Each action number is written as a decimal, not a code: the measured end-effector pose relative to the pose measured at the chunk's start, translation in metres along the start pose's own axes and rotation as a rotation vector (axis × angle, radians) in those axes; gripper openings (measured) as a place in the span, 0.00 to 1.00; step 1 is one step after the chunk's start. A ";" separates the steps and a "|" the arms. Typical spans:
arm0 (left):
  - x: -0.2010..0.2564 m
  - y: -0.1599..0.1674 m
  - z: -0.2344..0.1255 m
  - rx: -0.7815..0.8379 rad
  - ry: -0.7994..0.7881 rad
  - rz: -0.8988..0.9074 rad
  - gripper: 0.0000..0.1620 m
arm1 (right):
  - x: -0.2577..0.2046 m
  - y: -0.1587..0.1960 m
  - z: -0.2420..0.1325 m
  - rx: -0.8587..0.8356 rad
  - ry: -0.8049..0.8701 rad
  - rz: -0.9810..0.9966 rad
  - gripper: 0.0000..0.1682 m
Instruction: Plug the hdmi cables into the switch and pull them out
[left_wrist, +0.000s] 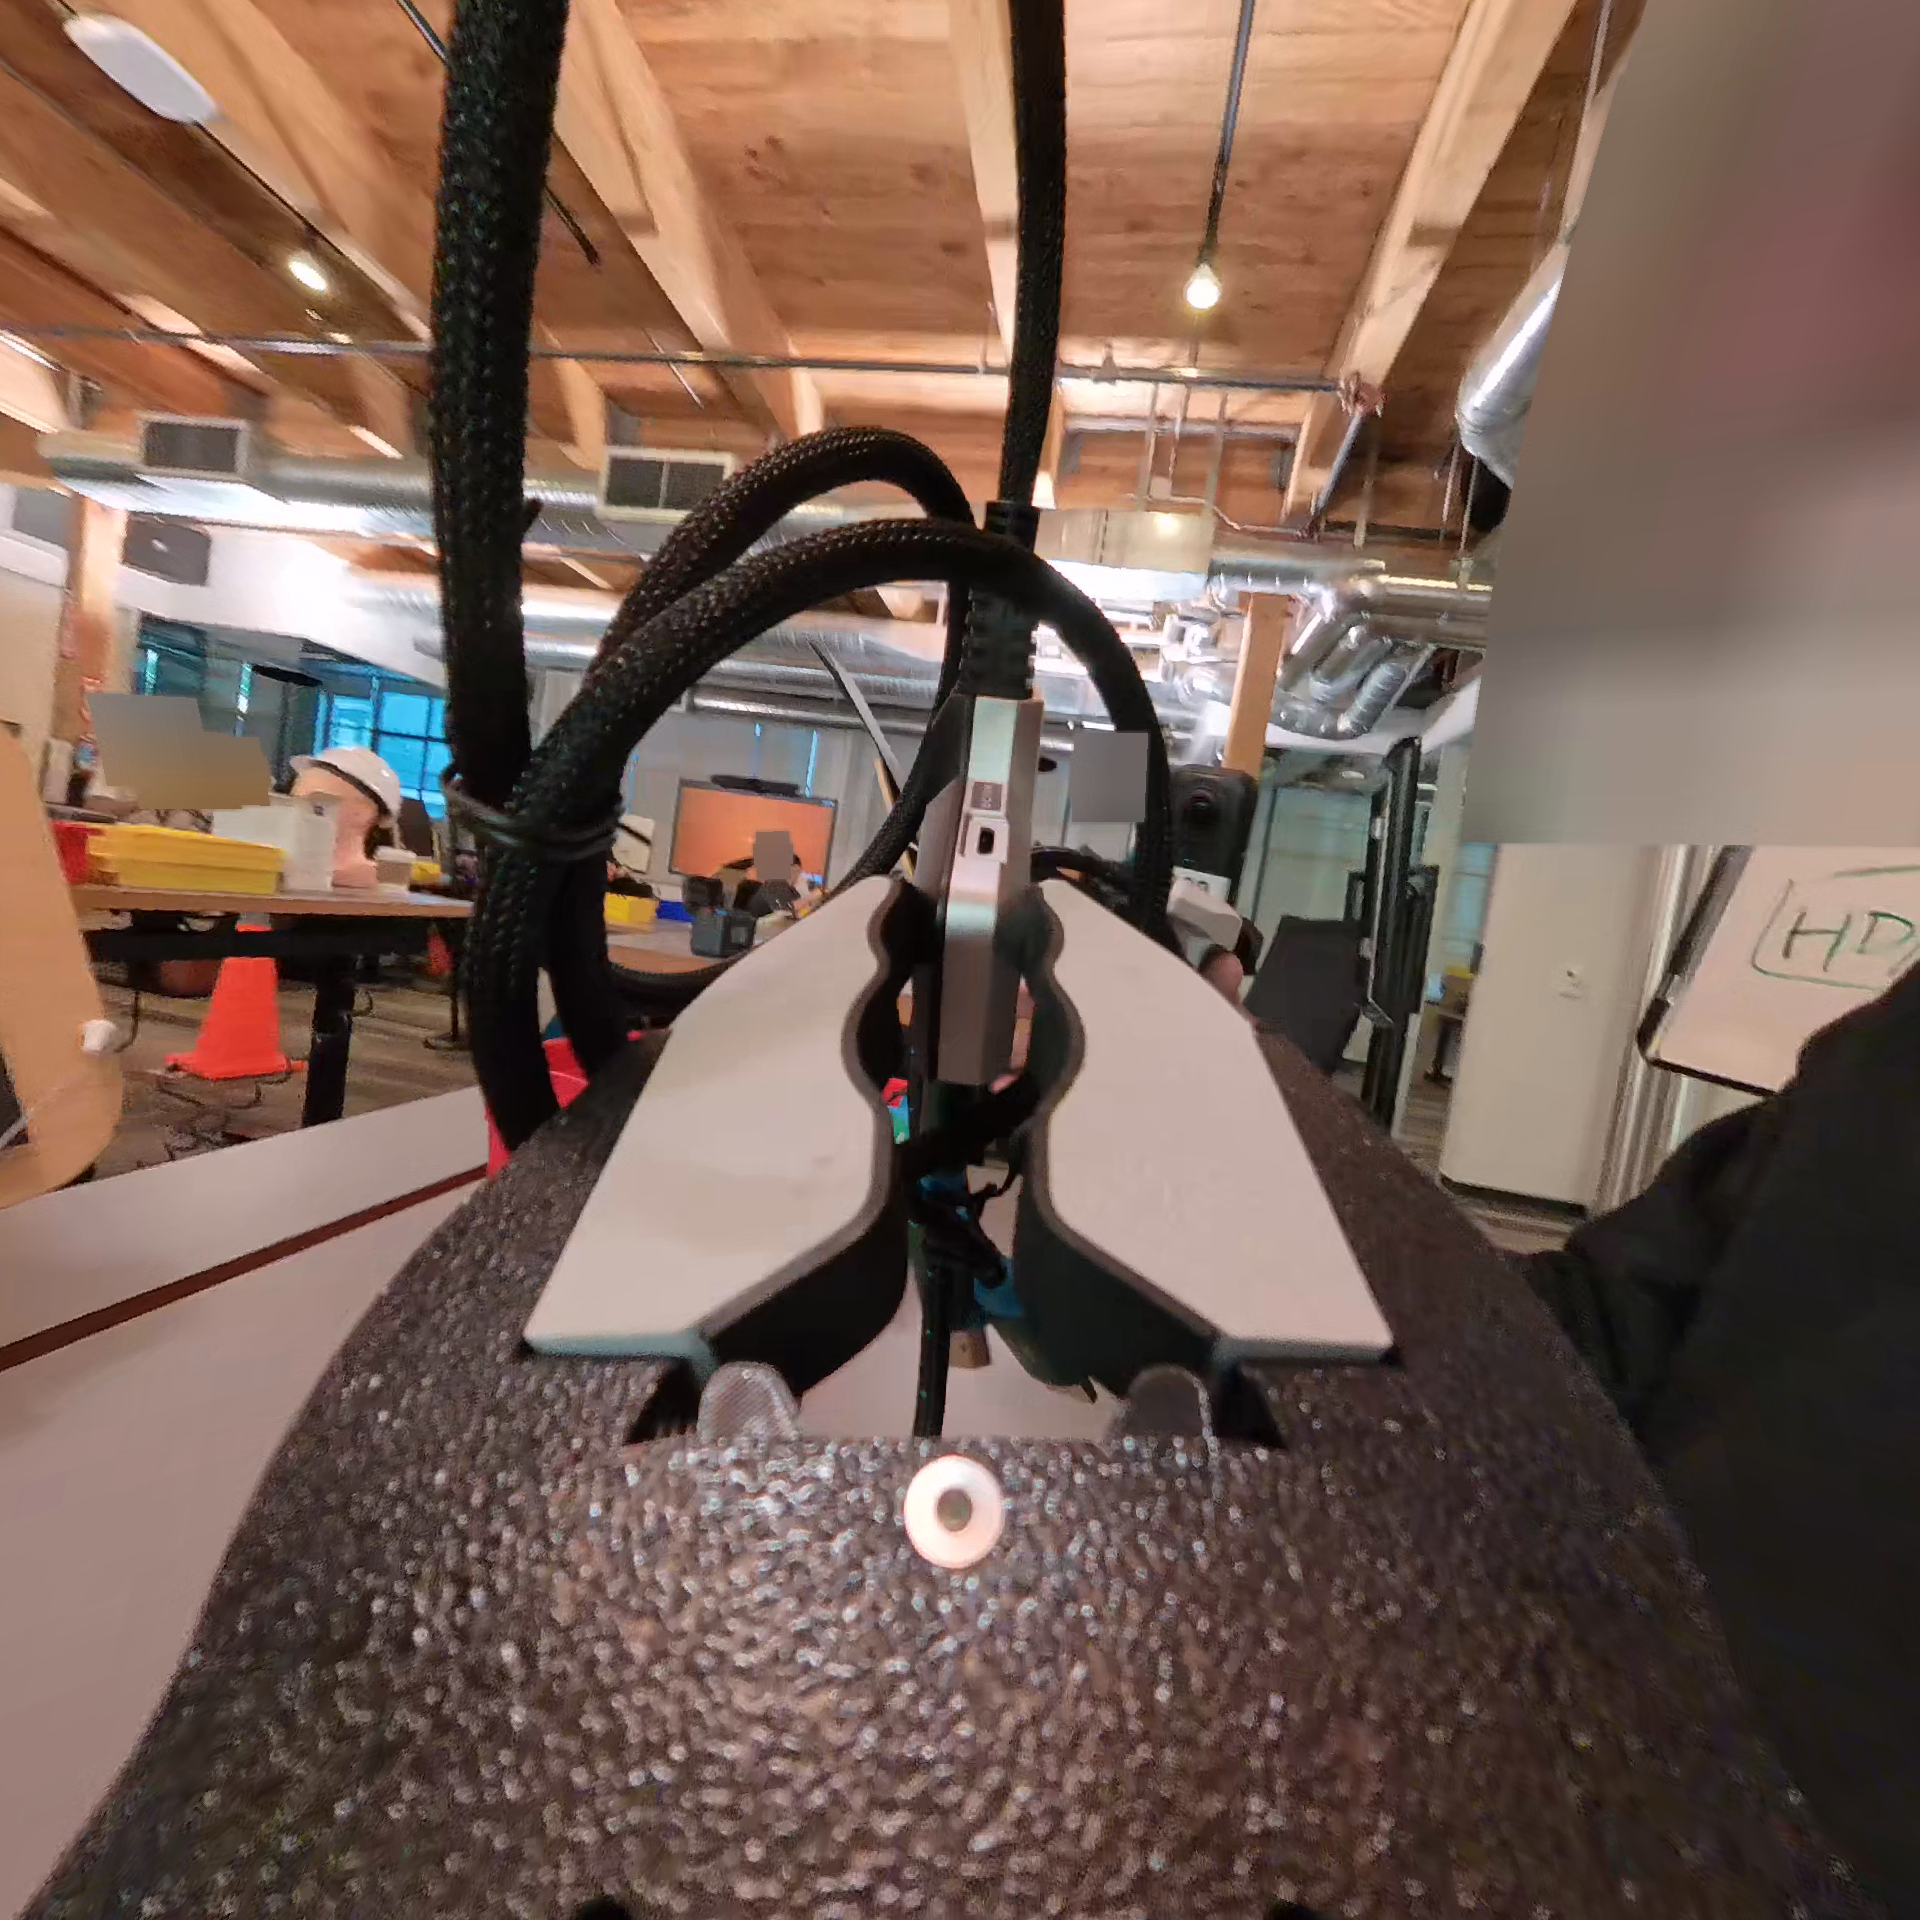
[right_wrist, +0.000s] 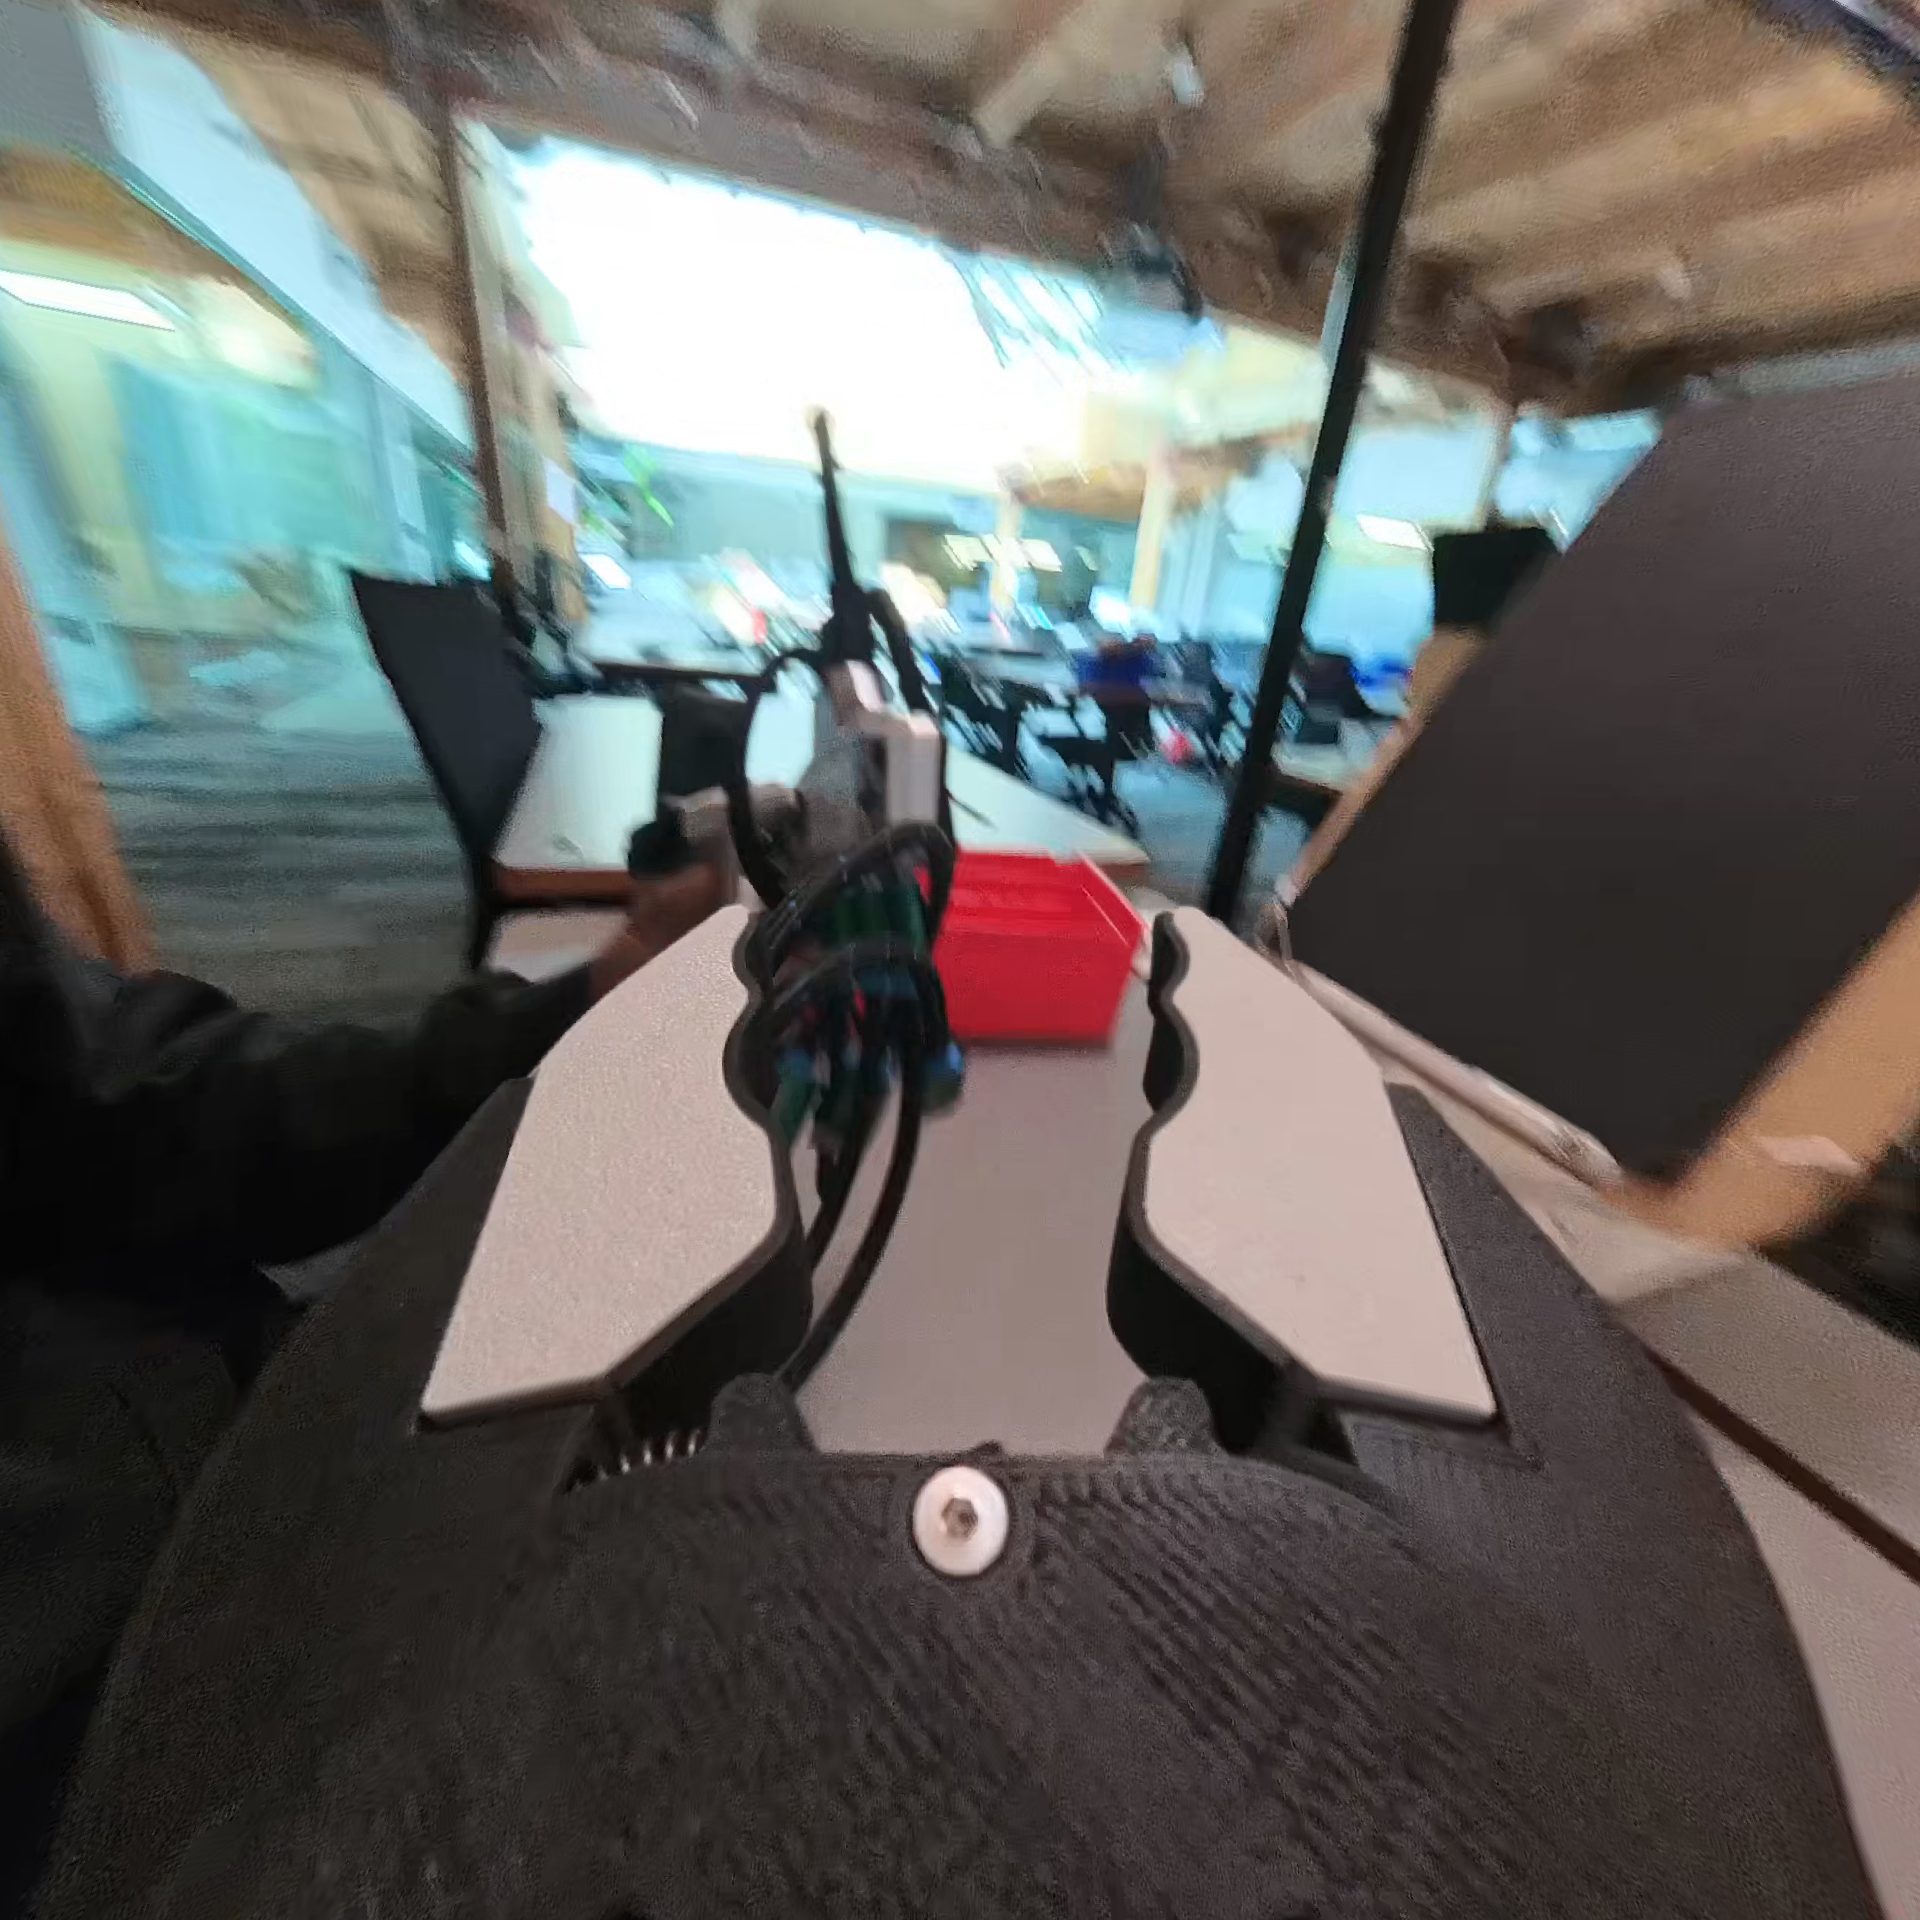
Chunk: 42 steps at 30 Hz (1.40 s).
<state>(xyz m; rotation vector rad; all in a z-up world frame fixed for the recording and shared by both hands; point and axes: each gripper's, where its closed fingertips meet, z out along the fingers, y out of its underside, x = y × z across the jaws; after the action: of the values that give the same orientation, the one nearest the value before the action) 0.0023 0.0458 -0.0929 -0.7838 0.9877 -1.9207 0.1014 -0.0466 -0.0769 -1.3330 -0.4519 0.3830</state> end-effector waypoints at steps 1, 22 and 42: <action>0.003 0.003 0.002 -0.014 0.015 -0.007 0.12 | -0.004 -0.002 0.002 0.066 -0.057 0.018 0.39; 0.017 0.013 0.020 -0.048 0.077 -0.031 0.12 | -0.021 0.037 0.051 -0.003 -0.101 -0.072 0.12; 0.027 0.004 0.020 -0.043 0.083 0.036 0.12 | -0.028 0.032 0.053 0.033 -0.142 -0.022 0.12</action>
<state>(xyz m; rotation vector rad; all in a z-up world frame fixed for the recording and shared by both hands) 0.0066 0.0141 -0.0823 -0.7108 1.0893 -1.9202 0.0493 -0.0108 -0.1017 -1.2723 -0.5759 0.4671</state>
